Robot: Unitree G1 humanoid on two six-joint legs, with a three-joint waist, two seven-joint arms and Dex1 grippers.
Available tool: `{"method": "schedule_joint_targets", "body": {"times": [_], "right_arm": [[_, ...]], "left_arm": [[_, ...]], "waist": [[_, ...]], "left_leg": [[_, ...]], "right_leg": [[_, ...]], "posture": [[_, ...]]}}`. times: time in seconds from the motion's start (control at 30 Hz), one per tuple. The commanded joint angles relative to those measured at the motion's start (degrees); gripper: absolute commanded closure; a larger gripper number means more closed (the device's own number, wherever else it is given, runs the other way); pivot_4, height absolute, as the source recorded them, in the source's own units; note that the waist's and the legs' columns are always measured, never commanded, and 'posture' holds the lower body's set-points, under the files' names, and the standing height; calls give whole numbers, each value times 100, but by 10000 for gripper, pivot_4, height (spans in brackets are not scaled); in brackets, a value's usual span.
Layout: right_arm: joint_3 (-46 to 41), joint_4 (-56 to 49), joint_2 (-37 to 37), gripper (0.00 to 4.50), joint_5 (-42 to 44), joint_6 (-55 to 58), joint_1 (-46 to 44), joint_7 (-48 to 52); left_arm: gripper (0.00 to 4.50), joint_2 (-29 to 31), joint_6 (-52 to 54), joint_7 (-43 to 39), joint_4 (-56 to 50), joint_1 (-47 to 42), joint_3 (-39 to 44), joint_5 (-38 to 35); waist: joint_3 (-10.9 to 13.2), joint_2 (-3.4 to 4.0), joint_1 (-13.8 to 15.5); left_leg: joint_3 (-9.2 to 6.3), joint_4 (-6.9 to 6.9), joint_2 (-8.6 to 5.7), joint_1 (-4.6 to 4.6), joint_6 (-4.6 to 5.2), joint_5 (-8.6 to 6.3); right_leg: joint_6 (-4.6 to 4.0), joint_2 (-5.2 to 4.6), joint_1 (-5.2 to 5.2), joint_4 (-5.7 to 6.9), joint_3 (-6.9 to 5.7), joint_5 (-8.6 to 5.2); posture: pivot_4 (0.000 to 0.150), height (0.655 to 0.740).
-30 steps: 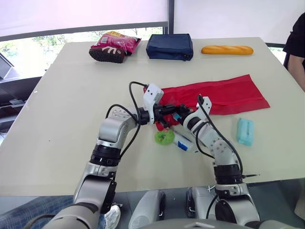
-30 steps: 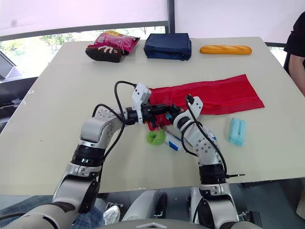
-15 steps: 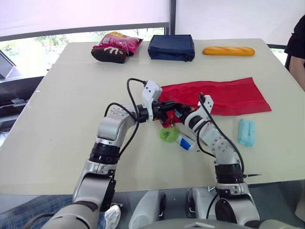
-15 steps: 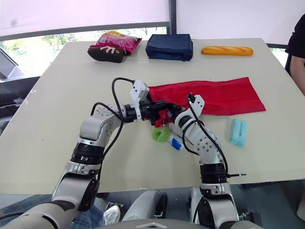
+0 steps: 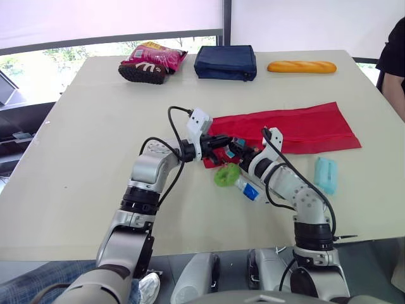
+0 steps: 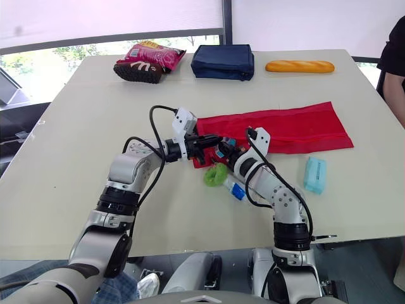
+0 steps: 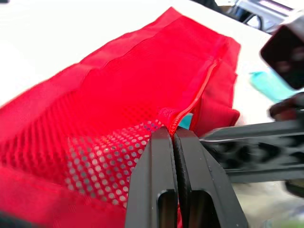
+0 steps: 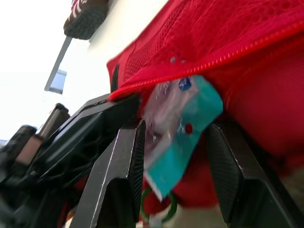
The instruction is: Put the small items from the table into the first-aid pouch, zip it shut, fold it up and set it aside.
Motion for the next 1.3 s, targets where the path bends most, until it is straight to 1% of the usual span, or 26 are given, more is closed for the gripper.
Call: {"method": "schedule_joint_targets", "body": {"times": [0.03, 0.3, 0.37, 0.4, 0.47, 0.5, 0.63, 0.8, 0.93, 1.1, 1.2, 1.3], "right_arm": [[-12, -397, 66, 24946, 196, 80, -100, 156], [-45, -532, -84, 24946, 31, 131, -143, 277], [-35, -609, -220, 30319, -29, 149, -147, 358], [-19, -662, -314, 32114, -74, 164, -145, 407], [56, -759, -549, 42634, -211, 208, -147, 543], [151, -818, -736, 44798, -356, 233, -150, 667], [726, -1040, -1449, 44798, -992, 242, -153, 1317], [1283, -1062, -1844, 44798, -1605, 93, -201, 1954], [1628, -750, -1898, 44798, -2189, -92, -353, 2287], [1889, -113, -1776, 44798, -2891, -379, -662, 2580], [2024, 218, -1753, 44798, -3264, -314, -834, 2683], [2156, 330, -1817, 44798, -3551, -263, -912, 2880]], "left_arm": [[45000, -13, -54, -42, -44, -23, -68, 13], [45000, -9, -21, -42, -93, 29, -77, 3], [45000, -7, -15, -40, -81, 21, -67, 0], [45000, -11, -6, -35, -76, 13, -57, -6], [45000, -18, 4, -31, -71, 0, -49, -11], [45000, -24, 9, -30, -70, -5, -47, -15], [45000, -50, 16, -44, -52, -27, -49, -27], [45000, -57, 11, -98, -36, -44, -57, -34], [45000, -34, 21, -190, -92, 4, -85, -47], [45000, -17, 80, -296, -247, 112, -155, -67], [45000, -13, 118, -291, -307, 140, -165, -78], [45000, 15, 125, -273, -298, 135, -136, -71]], "waist": [[0, 0, 1], [0, 0, 2], [0, 0, 2], [1, 0, 2], [1, -1, 4], [1, -1, 4], [1, -1, 4], [2, -3, 1], [2, -4, 8], [2, -4, 7], [3, -4, 8], [2, -4, 8]], "left_leg": [[0, 0, -1, 0, 0, 0], [1, 0, -1, -1, 0, 0], [1, 0, -1, -1, 0, 0], [1, 0, -1, -1, 0, 0], [1, 0, -1, -1, 0, 0], [2, 0, -1, -1, 0, 0], [3, 0, -1, -2, 0, 0], [3, 0, 1, -2, 0, 0], [4, 1, 1, -3, 0, 0], [3, 1, 0, -3, 0, 0], [3, 1, 0, -3, 0, 0], [3, 1, 0, -3, -1, 0]], "right_leg": [[0, 0, 0, 0, 0, 0], [0, -1, -1, 0, 1, 0], [0, -1, -1, 0, 1, 0], [0, -1, -1, 0, 1, 0], [0, -1, -1, 0, 1, 0], [0, -1, -1, 0, 1, 0], [0, -1, -1, 0, 1, 0], [1, 0, -1, -1, 1, 0], [1, -1, -1, -2, 0, 0], [1, -1, -2, -3, 0, 0], [1, -1, -2, -3, 0, 0], [0, -2, -3, -3, 0, 0]], "posture": [[1500, 7395], [1500, 7395], [1500, 7395], [1500, 7395], [1500, 7395], [1500, 7395], [1500, 7395], [1500, 7395], [1500, 7395], [1500, 7395], [1500, 7395], [1500, 7395]]}}
